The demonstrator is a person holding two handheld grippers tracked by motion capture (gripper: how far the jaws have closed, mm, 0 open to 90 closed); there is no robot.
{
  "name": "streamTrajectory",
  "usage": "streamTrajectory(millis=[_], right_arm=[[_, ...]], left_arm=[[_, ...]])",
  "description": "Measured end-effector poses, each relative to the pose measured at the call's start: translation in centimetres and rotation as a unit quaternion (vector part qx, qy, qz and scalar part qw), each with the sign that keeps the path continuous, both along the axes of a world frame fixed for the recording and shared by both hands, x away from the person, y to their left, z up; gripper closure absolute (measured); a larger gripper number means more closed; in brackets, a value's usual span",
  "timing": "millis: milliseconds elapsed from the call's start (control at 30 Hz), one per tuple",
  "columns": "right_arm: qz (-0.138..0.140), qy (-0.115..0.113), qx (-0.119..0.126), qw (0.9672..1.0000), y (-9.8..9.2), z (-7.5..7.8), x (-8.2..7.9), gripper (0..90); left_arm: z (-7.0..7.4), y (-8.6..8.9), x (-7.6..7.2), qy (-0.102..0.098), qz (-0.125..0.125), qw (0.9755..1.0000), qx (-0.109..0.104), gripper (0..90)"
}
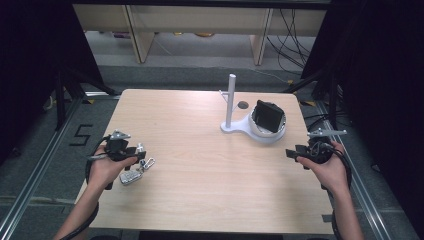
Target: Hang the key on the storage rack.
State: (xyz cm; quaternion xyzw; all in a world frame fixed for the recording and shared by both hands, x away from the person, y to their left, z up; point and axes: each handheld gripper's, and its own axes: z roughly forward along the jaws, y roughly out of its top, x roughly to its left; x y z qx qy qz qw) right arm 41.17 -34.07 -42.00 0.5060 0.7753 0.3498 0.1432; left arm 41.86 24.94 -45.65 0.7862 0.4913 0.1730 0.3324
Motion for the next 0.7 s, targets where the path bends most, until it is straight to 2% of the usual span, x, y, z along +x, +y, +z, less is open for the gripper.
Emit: streamTrajectory(millis=[33,133,200,233,267,367,433,467,500,533,633,667,700], right_arm=[[0.005,0.011,0.009,0.9999,0.1,-0.3,0.0,50.2],[0.005,0.008,0.004,0.9999,0.1,-0.6,0.0,50.3],[0.008,0.015,0.010,0.9998,0.2,-0.7,-0.1,50.3],[0.009,0.020,0.003,0.9998,0.2,-0.6,-0.2,50.3],[0.009,0.020,0.003,0.9998,0.2,-0.6,-0.2,50.3],[0.013,0.022,0.006,0.9996,0.2,-0.5,-0.3,50.2],[0.016,0.018,0.006,0.9997,0.3,-0.5,-0.3,50.2],[0.023,0.019,0.002,0.9995,0.2,-0.4,-0.2,50.1],[0.013,0.028,0.001,0.9995,0.4,-0.4,-0.3,50.1],[0.019,0.026,0.003,0.9995,0.4,-0.5,-0.2,50.1],[0.019,0.020,-0.002,0.9996,0.7,-0.6,-0.1,50.1],[0.024,0.021,0.004,0.9995,0.8,-0.5,-0.1,50.0],[0.031,0.004,0.011,0.9994,1.0,-0.7,0.1,50.0]], left_arm=[[-0.1,-0.4,0.0,0.001,-0.010,0.9999,0.009,59.8],[-0.3,-1.2,-0.1,0.012,-0.043,0.9988,0.017,62.9],[-0.6,-1.5,0.0,0.013,-0.067,0.9968,0.041,65.4],[-0.9,-1.9,0.0,0.011,-0.061,0.9976,0.029,66.3],[-0.9,-1.7,0.2,0.021,-0.078,0.9955,0.051,66.3],[-1.2,-1.9,0.5,0.048,-0.089,0.9919,0.076,67.1],[-1.4,-2.0,0.5,0.058,-0.095,0.9902,0.085,66.9],[-1.5,-2.0,0.5,0.063,-0.095,0.9897,0.086,66.7],[-1.7,-2.0,0.4,0.068,-0.096,0.9889,0.091,66.4],[-1.7,-1.9,0.5,0.073,-0.100,0.9877,0.095,66.0],[-2.2,-2.1,0.3,0.075,-0.101,0.9877,0.093,65.6],[-2.3,-2.1,0.3,0.074,-0.099,0.9878,0.095,65.7],[-2.5,-2.1,0.4,0.070,-0.100,0.9880,0.095,66.2]])
